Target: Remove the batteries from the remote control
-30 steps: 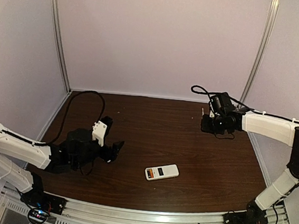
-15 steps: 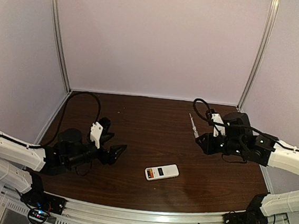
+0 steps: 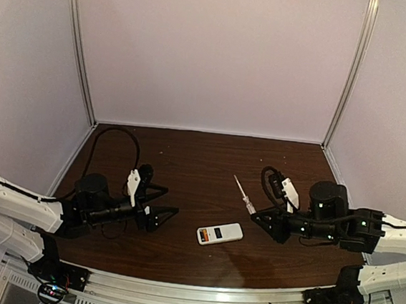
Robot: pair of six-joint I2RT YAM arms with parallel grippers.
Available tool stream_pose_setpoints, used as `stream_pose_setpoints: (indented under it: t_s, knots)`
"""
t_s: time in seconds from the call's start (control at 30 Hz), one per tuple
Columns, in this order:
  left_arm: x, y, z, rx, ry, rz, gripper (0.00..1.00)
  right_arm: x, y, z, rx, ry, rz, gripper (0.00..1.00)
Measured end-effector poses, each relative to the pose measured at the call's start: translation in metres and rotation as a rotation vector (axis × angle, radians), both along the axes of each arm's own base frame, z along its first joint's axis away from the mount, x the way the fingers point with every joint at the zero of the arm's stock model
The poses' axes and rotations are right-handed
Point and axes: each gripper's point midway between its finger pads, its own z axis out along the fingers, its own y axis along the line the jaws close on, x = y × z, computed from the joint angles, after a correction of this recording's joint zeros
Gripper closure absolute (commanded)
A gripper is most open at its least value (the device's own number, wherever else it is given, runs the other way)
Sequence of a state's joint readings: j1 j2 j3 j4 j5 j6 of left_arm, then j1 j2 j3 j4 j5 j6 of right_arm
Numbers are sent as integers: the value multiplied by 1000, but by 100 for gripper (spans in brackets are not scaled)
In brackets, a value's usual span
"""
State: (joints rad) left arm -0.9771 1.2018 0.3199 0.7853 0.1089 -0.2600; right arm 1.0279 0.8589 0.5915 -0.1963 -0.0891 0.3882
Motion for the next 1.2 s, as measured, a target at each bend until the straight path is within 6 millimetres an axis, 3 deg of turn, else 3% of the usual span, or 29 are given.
stream_pose_setpoints:
  t_s: [0.23, 0.37, 0.73, 0.93, 1.2]
  knots:
    - [-2, -3, -7, 0, 24, -67, 21, -36, 26, -23, -87, -23, 143, 100]
    - [-7, -7, -12, 3, 49, -124, 23, -61, 41, -26, -105, -54, 244, 100]
    - [-31, -17, -5, -35, 87, -286, 31, -93, 62, -41, -180, -90, 357, 100]
    - [-40, -22, 0, -49, 102, -353, 36, -102, 70, -39, -190, -109, 378, 100]
    - [-54, -32, -3, -43, 128, -469, 40, -97, 77, -40, -214, -125, 341, 100]
